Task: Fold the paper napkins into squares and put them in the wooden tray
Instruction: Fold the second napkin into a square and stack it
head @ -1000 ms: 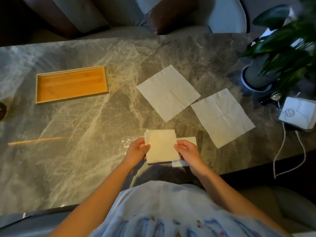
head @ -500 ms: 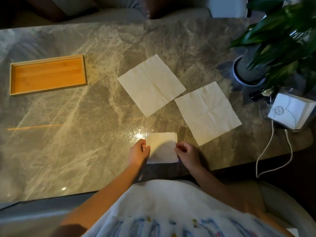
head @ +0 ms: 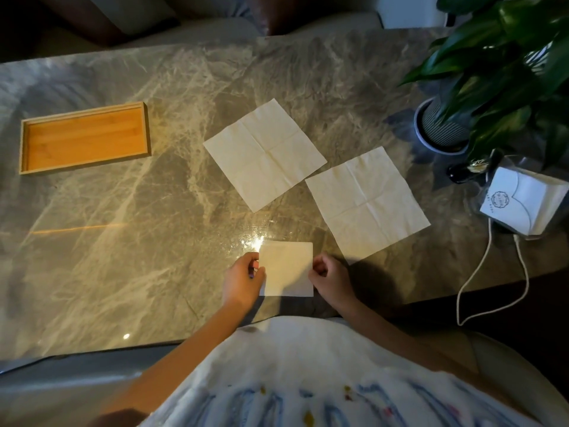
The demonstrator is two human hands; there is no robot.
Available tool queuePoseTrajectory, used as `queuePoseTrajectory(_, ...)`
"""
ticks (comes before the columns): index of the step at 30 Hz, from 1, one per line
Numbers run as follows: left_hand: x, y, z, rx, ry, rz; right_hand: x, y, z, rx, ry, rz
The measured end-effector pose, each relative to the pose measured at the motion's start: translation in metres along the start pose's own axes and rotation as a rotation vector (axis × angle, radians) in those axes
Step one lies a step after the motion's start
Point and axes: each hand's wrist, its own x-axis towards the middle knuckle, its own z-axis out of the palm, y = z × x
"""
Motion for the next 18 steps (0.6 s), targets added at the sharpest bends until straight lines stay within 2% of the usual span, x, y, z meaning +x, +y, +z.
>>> queuePoseTrajectory(12,-0.002,0.001,0.007,0.053,0.047,-0.009,0.002,0.001,-0.011,-0.082,-0.006,-0.046)
queuePoseTrajectory(14,-0.002,0.001,0.009,0.057,0.063,0.003,0.0,0.001,-0.01,-0.152,0.032,-0.135)
queuePoseTrajectory(16,-0.003,0.004,0.01,0.051,0.075,0.002,-0.001,0.0,-0.011,-0.258,0.106,-0.342)
queuePoseTrajectory(18,-0.007,0.004,0.011,0.099,0.086,0.038,0.001,-0.003,-0.012,-0.4,0.103,-0.539)
